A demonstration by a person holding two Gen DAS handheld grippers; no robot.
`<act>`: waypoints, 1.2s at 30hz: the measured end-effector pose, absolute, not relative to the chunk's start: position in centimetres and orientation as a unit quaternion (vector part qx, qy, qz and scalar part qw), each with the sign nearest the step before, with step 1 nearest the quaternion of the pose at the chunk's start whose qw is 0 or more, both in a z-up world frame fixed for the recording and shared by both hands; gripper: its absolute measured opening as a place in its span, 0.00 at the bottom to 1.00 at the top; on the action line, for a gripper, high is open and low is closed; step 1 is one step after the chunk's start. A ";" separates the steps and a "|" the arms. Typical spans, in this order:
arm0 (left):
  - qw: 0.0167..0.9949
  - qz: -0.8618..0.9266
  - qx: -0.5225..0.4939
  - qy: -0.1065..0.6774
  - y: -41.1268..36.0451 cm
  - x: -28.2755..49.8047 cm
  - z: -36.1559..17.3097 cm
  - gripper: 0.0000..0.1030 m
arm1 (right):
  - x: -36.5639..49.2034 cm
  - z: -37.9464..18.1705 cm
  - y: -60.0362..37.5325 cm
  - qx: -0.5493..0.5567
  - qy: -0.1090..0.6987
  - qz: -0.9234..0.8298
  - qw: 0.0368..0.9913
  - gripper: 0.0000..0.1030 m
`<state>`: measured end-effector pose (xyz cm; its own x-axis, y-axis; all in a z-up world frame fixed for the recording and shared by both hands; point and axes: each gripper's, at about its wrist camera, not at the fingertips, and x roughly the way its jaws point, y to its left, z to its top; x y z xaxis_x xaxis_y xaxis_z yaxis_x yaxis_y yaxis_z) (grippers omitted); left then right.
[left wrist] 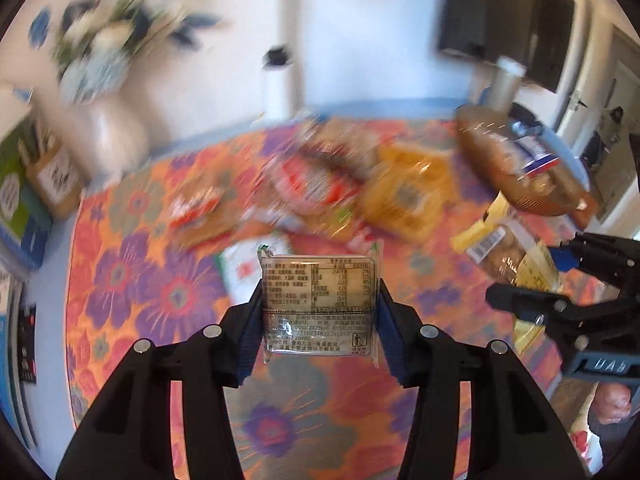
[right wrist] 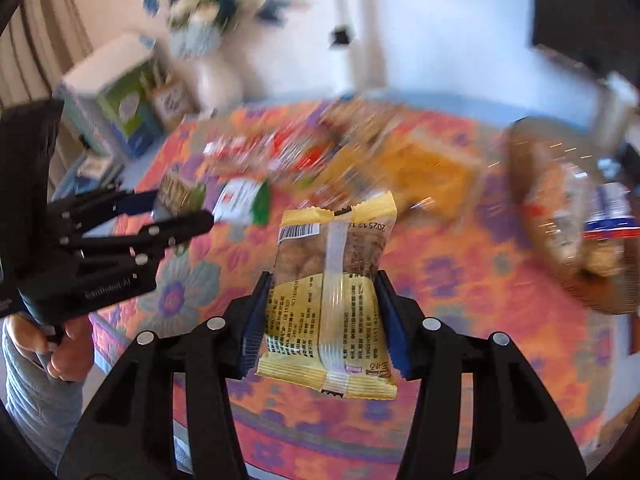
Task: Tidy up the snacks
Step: 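Grasp the cracker pack with the left tool while the right tool grasps the yellow cookie pack, then carry both packs over the brown bowl and open both tools to drop them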
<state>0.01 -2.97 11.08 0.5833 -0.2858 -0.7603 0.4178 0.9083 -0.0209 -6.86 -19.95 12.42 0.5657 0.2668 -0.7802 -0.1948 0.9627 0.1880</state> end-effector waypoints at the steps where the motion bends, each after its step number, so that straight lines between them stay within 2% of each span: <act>1: 0.889 -0.203 0.088 0.401 -4.4 0.0 12.1 0.48 | -7.1 13.4 -21.5 0.046 0.436 0.120 0.891 0.50; 11: 0.878 -0.308 0.123 0.346 -19.4 2.1 18.2 0.48 | -5.3 18.9 -36.6 0.105 0.375 -0.017 0.921 0.51; 17: 0.860 -0.346 0.132 0.351 -26.1 5.4 17.6 0.48 | -1.7 18.9 -44.1 0.153 0.371 -0.074 0.913 0.51; 25: 0.847 -0.376 0.119 0.356 -31.5 9.6 16.2 0.50 | 4.2 16.8 -48.3 0.196 0.391 -0.104 0.893 0.52; 27: 0.848 -0.377 0.114 0.355 -32.1 10.3 16.1 0.54 | 5.3 16.5 -49.2 0.203 0.395 -0.101 0.890 0.58; 29: 0.850 -0.378 0.109 0.350 -32.5 11.0 16.2 0.84 | 6.0 16.4 -49.6 0.211 0.398 -0.095 0.888 0.73; 36: 0.854 -0.386 0.087 0.338 -28.3 9.7 18.0 0.82 | 3.2 17.9 -49.0 0.219 0.384 -0.070 0.894 0.72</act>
<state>9.67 -28.35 18.05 0.4735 -0.6001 -0.6447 0.7181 0.6868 -0.1119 3.23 -49.02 17.91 0.6949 0.0428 -0.7178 0.2939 0.8942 0.3377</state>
